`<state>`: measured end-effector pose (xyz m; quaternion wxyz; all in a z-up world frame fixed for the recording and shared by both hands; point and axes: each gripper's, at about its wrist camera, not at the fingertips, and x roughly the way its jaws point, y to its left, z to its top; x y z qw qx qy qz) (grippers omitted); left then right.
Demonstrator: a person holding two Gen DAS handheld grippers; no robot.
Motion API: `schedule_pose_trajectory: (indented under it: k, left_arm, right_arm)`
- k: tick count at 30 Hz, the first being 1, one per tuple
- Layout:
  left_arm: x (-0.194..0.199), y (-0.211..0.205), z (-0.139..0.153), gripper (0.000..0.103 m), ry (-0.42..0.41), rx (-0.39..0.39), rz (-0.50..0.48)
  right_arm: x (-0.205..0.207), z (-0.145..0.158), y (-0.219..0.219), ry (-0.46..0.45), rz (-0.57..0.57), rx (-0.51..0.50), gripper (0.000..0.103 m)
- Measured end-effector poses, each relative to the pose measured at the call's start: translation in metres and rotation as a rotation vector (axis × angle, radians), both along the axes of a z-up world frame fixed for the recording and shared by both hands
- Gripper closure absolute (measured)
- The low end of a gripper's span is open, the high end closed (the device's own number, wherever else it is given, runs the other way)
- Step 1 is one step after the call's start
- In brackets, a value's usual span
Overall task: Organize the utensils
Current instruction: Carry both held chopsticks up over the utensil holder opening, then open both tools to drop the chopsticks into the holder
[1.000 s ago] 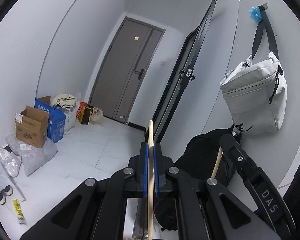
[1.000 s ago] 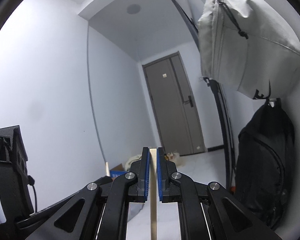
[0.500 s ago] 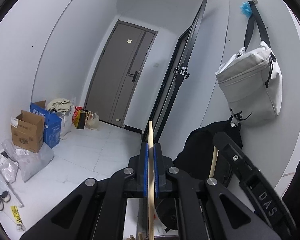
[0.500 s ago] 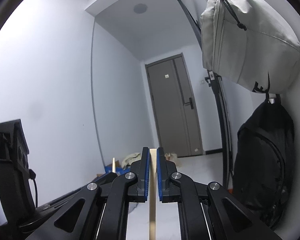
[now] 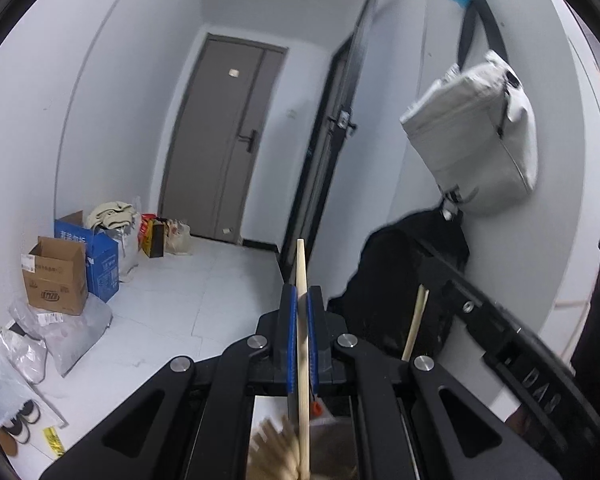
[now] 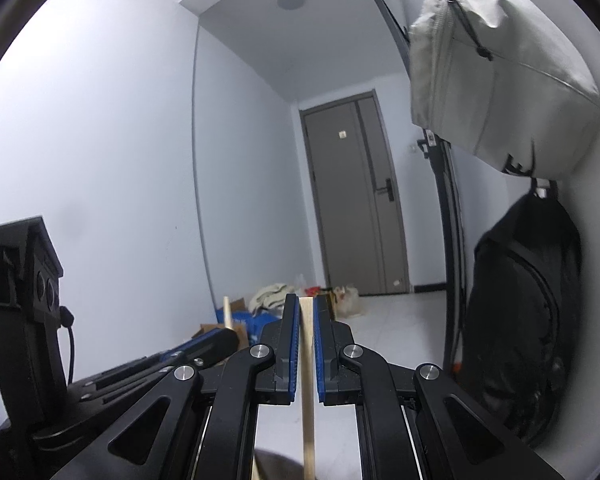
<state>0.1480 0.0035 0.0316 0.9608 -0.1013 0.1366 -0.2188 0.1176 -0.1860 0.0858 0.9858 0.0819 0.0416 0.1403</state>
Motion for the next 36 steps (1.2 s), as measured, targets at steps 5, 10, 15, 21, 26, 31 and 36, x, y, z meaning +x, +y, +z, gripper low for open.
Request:
schedule_pose_trajectory:
  k: [5, 10, 15, 21, 26, 31, 36]
  left_arm:
    - [-0.006, 0.004, -0.002, 0.102, 0.04, 0.017, -0.065]
    - [-0.006, -0.002, -0.006, 0.102, 0.078, 0.04, -0.112]
    - [-0.011, -0.005, -0.011, 0.102, 0.12, 0.071, -0.159]
    - [-0.017, -0.008, -0.02, 0.102, 0.181, 0.134, -0.215]
    - [-0.024, -0.006, -0.015, 0.102, 0.219, 0.168, -0.215]
    - [-0.042, 0.003, -0.009, 0.065, 0.24, 0.165, -0.141]
    - [-0.071, 0.013, 0.002, 0.046, 0.226, 0.158, -0.02]
  right_arm:
    - [-0.009, -0.004, -0.012, 0.053, 0.03, 0.022, 0.097]
    - [-0.011, -0.008, -0.011, 0.098, 0.081, 0.018, 0.097]
    - [-0.002, -0.012, -0.012, 0.167, 0.132, 0.017, 0.097]
    - [0.011, -0.023, -0.005, 0.278, 0.207, -0.007, 0.096]
    - [0.002, -0.026, -0.009, 0.323, 0.23, -0.011, 0.091]
    - [-0.018, -0.024, -0.014, 0.335, 0.218, -0.028, 0.07]
    - [-0.051, -0.019, -0.019, 0.291, 0.165, -0.015, 0.03]
